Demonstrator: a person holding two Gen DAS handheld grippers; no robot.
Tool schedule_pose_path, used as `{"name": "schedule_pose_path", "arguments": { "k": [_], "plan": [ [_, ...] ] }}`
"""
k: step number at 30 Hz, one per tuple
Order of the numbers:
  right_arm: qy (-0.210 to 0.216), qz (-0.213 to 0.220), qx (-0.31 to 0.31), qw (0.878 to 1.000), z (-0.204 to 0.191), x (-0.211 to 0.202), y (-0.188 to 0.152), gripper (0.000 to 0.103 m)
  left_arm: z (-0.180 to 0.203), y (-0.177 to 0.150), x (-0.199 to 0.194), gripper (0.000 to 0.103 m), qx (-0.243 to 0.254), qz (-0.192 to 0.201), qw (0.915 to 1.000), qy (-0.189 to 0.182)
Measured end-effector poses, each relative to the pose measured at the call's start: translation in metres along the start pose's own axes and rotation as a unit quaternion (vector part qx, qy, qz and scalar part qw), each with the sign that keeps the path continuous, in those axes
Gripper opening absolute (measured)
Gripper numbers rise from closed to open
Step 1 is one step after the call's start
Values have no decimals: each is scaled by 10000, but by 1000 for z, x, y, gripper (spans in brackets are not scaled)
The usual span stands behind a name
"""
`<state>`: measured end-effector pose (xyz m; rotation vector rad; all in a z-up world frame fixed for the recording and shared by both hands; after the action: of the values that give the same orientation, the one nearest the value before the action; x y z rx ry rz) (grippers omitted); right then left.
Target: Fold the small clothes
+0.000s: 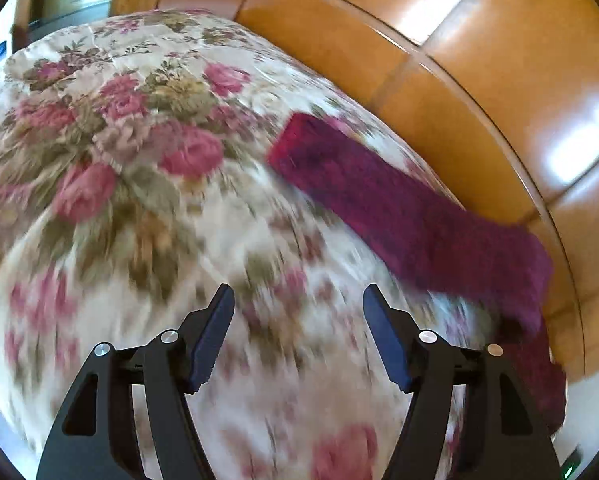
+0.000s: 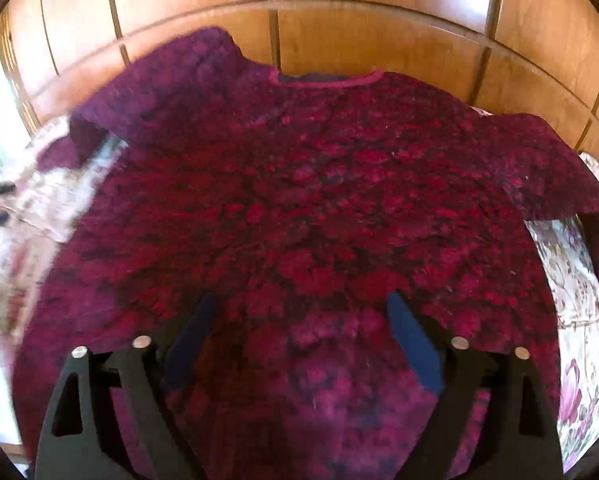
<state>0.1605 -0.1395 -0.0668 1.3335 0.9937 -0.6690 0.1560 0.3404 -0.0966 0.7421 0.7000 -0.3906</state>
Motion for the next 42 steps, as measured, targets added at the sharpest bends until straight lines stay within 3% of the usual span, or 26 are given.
{"name": "schedule_pose_path", "arguments": {
  "k": [2,10,11,14,17,23,26,30,33,35,37,39,42],
  "plan": [
    [-67,96,16,9999,-1,9,-3,101,-7,15,11,66,-94,15,9999,39],
    [117,79,197,9997,0,20,-3,101,-5,73,69,63,32,9,9992,400],
    [113,95,194,9997,0,20,-3,101,-3,77,76,43,124,-47,9990,427],
    [111,194,210,9995,0,19,-4,101,0,81,84,12,261,-97,9984,493],
    [115,213,212,9995,0,19,-5,101,-3,89,71,10,334,238,9971,642],
    [99,236,211,9995,0,20,-4,101,-56,107,36,9,-80,732,9880,1359],
    [68,247,200,9995,-1,20,-4,101,-80,105,28,9,-196,684,9845,1604],
    [53,251,195,9995,-1,19,-4,101,-75,98,35,10,203,619,9784,1960],
    [56,260,201,9994,-1,19,-4,101,-66,96,28,24,20,659,9769,2031],
    [51,271,206,9994,-1,19,-4,101,-54,90,16,43,-86,793,9787,1892],
    [55,280,220,9994,-1,19,-4,101,-25,76,2,52,194,965,9833,1533],
    [70,281,229,9993,-1,19,-4,101,12,55,-8,57,555,1005,9871,1120],
    [116,266,256,9993,2,18,-3,101,69,12,-8,57,1085,741,9908,329]
  ]
}}
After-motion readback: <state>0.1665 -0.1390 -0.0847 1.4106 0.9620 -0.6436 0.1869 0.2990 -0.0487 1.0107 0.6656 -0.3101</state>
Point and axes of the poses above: each gripper's, at about its wrist camera, not at the fingertips, and x roughly the way its jaws point, z to its right, y to its top, the point moved 3 cm from there along x, roughly the way its jaws point, and after that the axes turned 7 degrees about -y, right-handed, at the moved point
